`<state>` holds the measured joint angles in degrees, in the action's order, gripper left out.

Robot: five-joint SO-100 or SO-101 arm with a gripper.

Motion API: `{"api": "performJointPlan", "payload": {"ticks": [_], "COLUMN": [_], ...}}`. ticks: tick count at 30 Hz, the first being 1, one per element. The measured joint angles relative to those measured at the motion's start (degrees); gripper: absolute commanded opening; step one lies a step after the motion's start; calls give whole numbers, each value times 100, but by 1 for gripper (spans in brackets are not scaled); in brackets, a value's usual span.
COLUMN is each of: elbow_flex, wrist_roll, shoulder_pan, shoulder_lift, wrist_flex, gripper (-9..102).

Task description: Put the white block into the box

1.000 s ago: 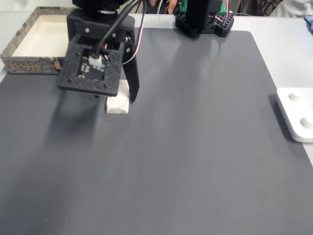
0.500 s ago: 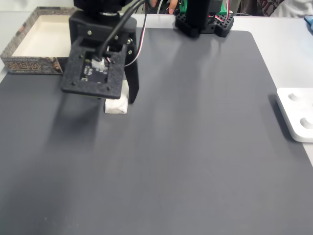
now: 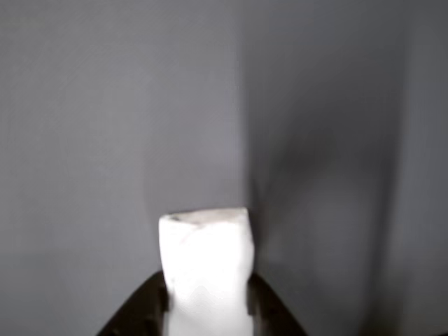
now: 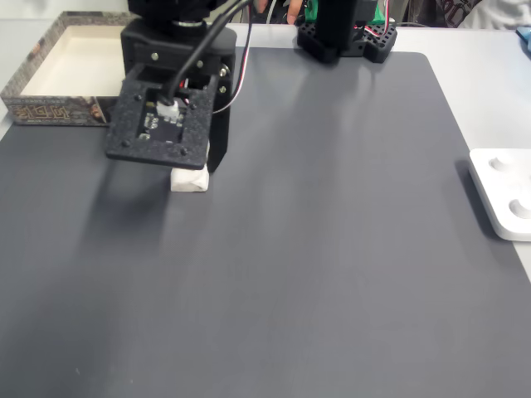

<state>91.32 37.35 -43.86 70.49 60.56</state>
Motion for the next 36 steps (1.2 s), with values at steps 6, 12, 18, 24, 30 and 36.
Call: {"api": "performJointPlan", "payload": {"ticks": [6, 12, 18, 24, 30, 36], "elbow_flex": [-53, -167, -492, -1011, -1072, -1239], "wrist_roll": [0, 0, -53, -141, 97, 888], "shoulder_pan": [26, 44, 70, -105, -826, -1714], "shoulder_lift": [-9, -9, 422, 1134, 1714, 1819], "wrist_flex": [79, 202, 624, 1837, 2751, 3006], "gripper": [-2, -2, -2, -2, -2, -2]}}
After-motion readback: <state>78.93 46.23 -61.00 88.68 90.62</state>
